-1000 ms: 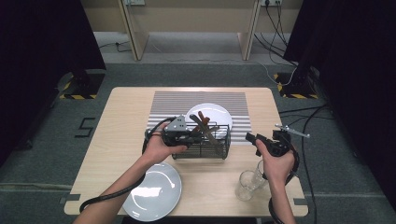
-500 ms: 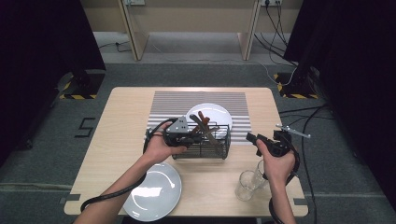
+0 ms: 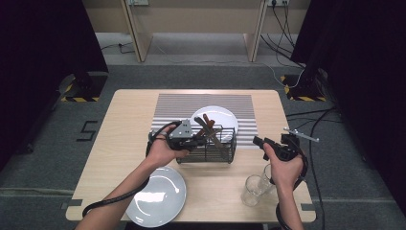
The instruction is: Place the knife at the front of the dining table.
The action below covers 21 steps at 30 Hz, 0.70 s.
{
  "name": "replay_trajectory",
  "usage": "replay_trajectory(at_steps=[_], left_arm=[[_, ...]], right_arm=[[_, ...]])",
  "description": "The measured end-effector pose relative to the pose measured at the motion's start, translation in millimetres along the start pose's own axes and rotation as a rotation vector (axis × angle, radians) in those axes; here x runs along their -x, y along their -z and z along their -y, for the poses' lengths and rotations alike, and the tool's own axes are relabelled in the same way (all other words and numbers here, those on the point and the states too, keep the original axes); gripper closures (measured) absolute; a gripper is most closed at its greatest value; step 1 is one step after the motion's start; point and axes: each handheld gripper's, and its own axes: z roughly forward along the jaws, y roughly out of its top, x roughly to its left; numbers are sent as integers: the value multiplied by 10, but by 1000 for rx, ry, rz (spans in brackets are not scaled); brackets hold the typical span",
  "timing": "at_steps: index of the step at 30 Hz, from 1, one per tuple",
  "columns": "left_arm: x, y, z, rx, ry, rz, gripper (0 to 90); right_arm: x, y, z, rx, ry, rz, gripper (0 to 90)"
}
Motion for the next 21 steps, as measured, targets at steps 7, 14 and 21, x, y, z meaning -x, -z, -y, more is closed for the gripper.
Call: replay_trajectory(at_steps=[7,14,21], left_arm=[[0,8,22,23,-18,-2,826],[-1,25,51,53,-16,-7,827],[-3,62,76,92,-34,-23,829]], right_arm=[[4,1,1,1,-2,1,456],[7,1,1,0,-4,0,456],[20,-7,9,-1,-5,1,456]])
